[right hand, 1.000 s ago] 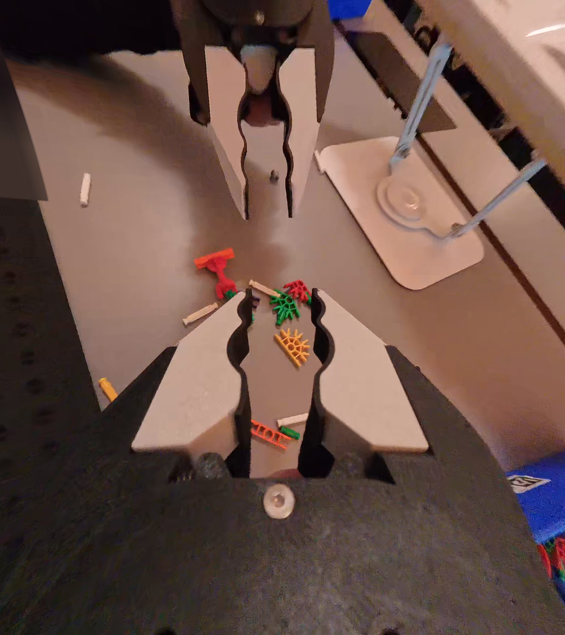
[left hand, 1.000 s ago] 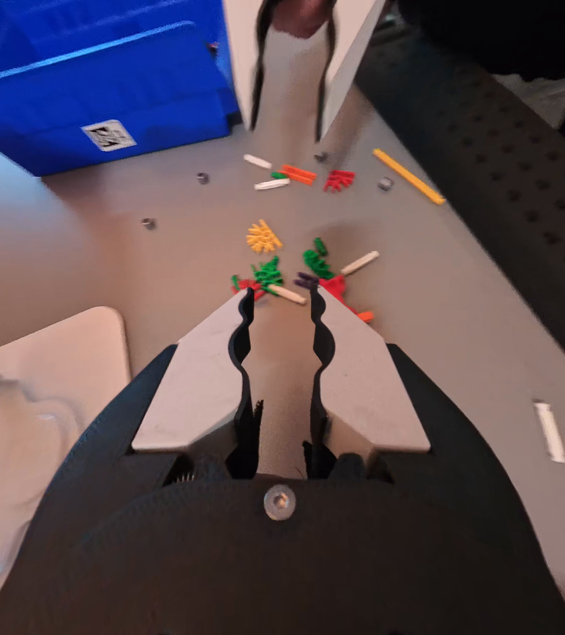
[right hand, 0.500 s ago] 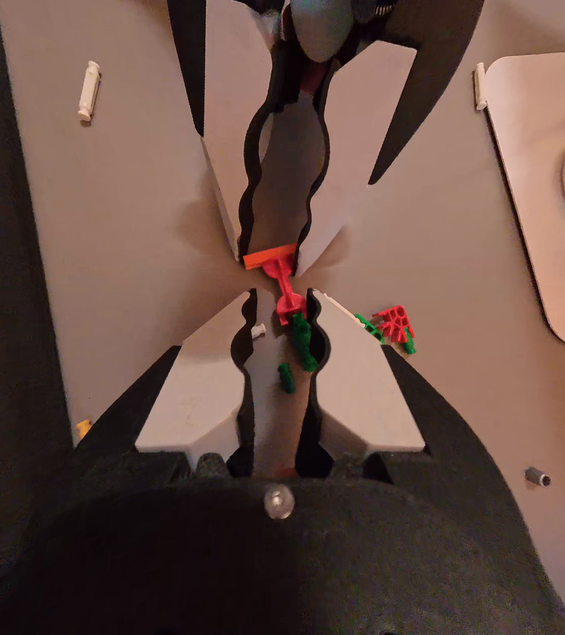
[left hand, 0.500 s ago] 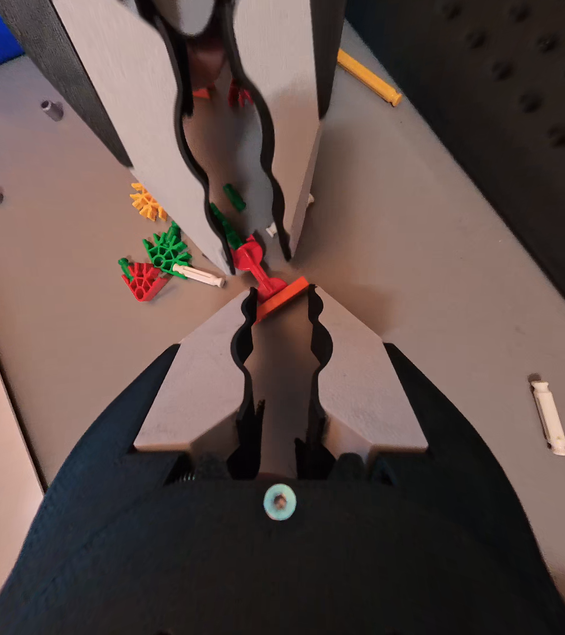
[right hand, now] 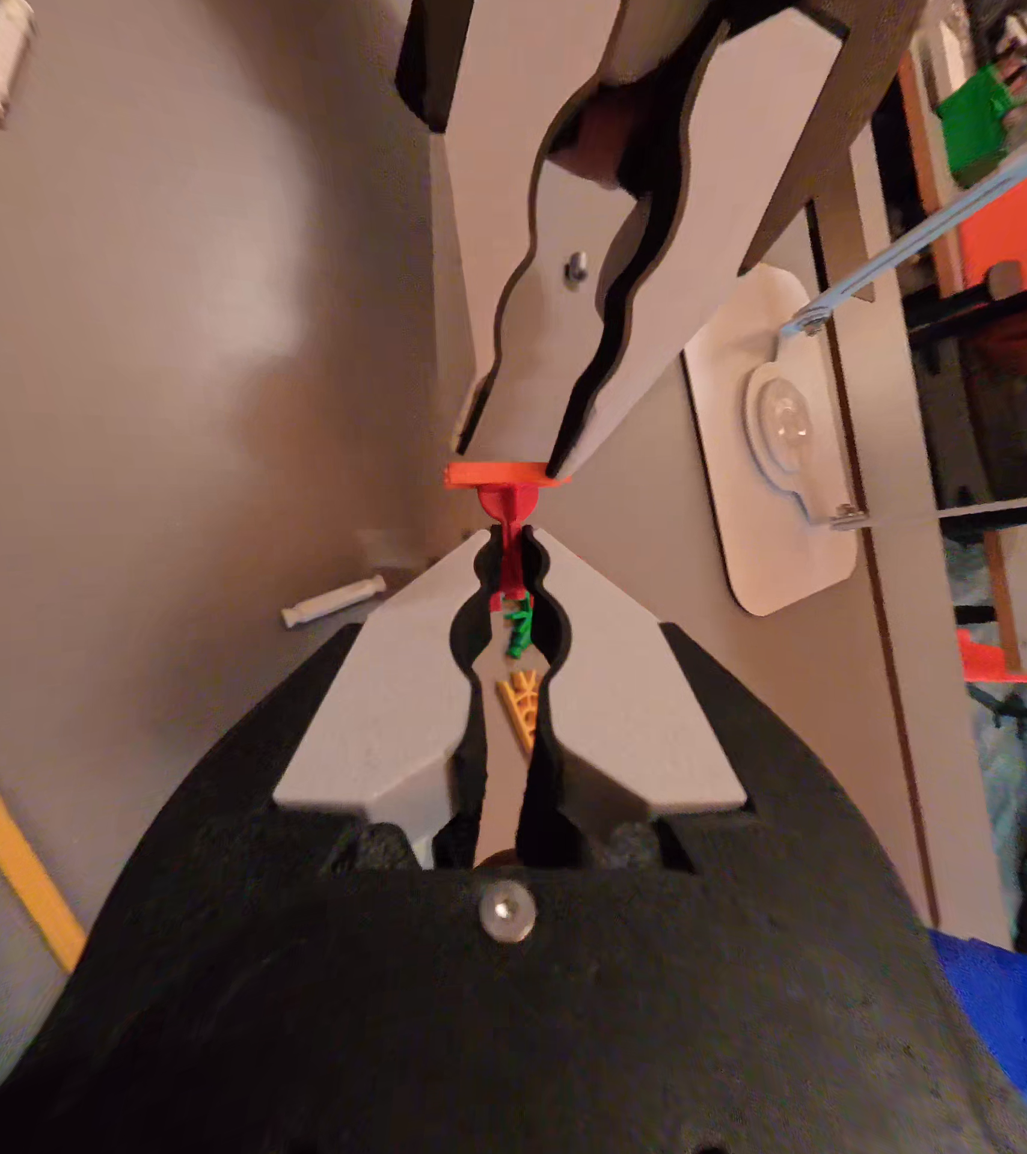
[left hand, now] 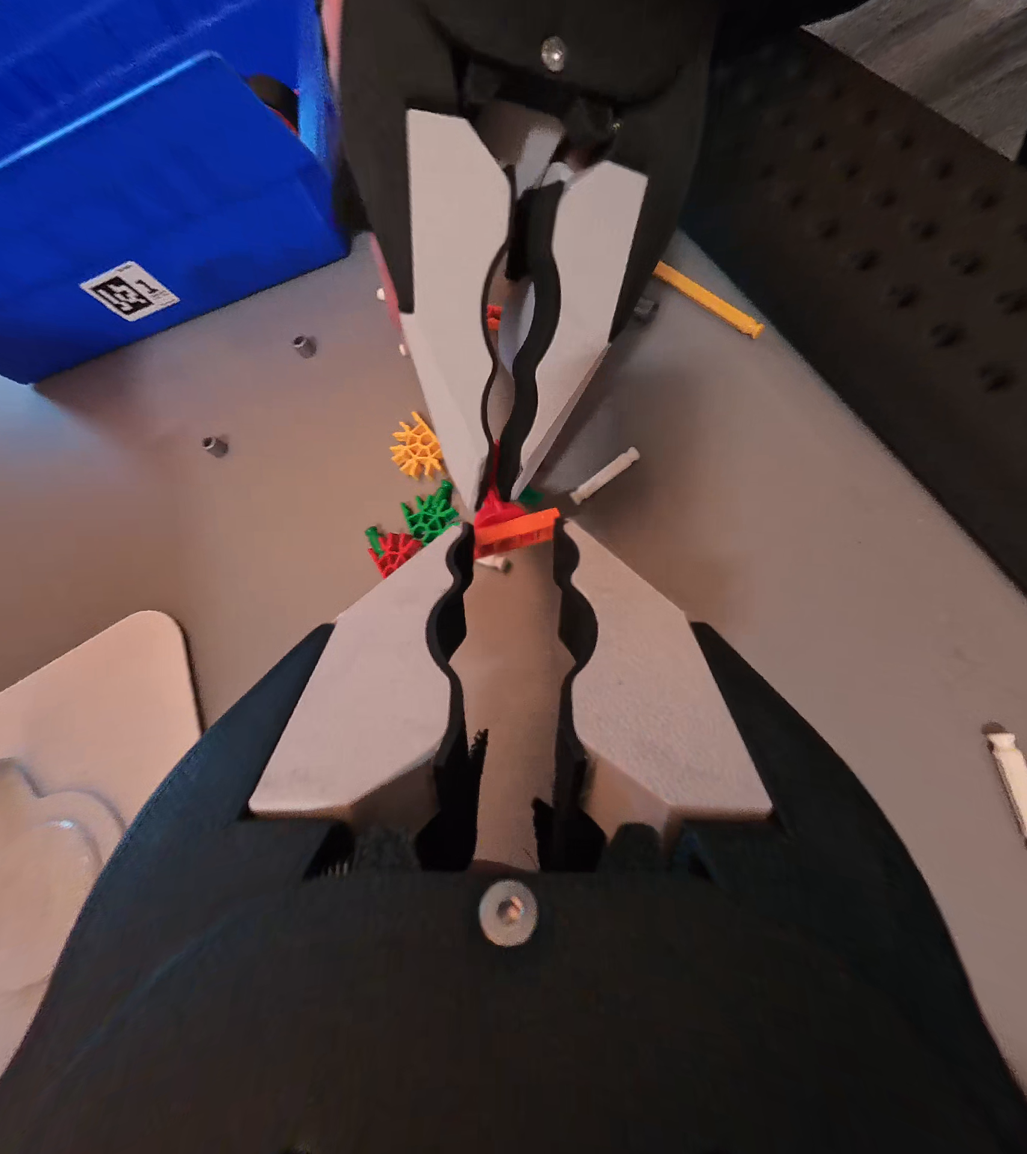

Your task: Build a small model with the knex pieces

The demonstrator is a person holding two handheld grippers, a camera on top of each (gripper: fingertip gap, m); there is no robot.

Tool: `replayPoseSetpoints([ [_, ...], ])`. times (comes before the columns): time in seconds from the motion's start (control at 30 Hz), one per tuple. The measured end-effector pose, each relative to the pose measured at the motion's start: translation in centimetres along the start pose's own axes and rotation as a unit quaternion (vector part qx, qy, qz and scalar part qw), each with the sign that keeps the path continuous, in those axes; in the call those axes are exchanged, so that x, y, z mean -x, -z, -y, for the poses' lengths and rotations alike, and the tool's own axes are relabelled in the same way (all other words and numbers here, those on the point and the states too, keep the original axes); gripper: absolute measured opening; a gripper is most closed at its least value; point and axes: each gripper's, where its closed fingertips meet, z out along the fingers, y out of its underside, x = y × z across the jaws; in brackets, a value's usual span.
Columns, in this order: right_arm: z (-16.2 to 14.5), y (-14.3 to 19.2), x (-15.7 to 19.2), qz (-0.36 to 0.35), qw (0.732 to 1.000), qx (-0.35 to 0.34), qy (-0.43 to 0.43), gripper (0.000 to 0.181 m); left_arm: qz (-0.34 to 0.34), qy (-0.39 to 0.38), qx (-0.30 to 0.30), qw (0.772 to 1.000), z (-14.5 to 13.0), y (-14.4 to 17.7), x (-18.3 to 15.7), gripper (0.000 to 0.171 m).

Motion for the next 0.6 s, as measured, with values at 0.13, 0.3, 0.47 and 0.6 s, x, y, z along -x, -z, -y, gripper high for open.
replayPoseSetpoints([
  [0.13, -0.4, 0.3, -0.5, -0.015, 1.0, -0.003, 0.0, 0.003, 0.024, 0.011, -0.008, 1.0, -0.1, 0.4, 1.2, 0.03],
  [0.3, -0.1, 1.0, -2.3, -0.037, 0.997, -0.036, -0.058, 0.003, 0.062, 0.003, -0.015, 0.998, 0.5, 0.3, 2.2, 0.053],
  [0.47, 0.4, 1.3, -3.3, -0.067, 0.994, -0.058, -0.066, 0.003, 0.124, 0.005, -0.045, 0.991, 1.8, -0.1, 3.8, 0.055],
  [0.6, 0.4, 1.5, -3.7, -0.088, 0.993, -0.059, -0.056, 0.003, 0.149, -0.009, -0.045, 0.988, 2.0, -0.4, 4.2, 0.039],
])
